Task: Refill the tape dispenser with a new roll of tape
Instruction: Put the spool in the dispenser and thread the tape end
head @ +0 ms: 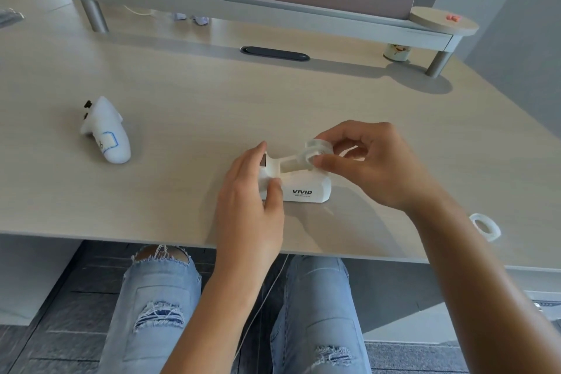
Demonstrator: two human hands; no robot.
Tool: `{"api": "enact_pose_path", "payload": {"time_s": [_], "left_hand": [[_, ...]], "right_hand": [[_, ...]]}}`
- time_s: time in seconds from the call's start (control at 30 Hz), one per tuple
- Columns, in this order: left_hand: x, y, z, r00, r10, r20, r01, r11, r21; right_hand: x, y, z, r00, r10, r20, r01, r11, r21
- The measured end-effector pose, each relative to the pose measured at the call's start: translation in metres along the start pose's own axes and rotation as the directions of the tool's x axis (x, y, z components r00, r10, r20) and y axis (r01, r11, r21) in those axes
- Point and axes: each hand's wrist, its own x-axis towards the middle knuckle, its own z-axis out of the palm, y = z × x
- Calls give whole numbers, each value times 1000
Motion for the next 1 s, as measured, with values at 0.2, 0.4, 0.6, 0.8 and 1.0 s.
{"api": "enact_pose_path", "payload": {"time_s": [0.2, 0.4, 0.6, 0.8, 1.0], "left_hand": [[0, -4, 0, 1000, 9, -3, -9, 1000, -5], [0, -6, 1, 1000, 3, -8, -4, 1000, -13], [0, -7, 1, 1000, 8, -7, -8, 1000, -18], [0, -8, 1, 1000, 4, -2, -4, 999, -32], [0, -8, 1, 1000, 6, -12, -7, 999, -43]], "right_hand": [[2, -1, 2, 1000, -12, 15, 13, 998, -69], [1, -3, 2, 999, -7, 33, 12, 989, -144], [5, -9, -1, 998, -17, 67, 31, 975, -220], [9, -17, -1, 994, -5, 109, 39, 950, -309], [5, -18, -1, 996, -18, 88, 43, 955, -292]]}}
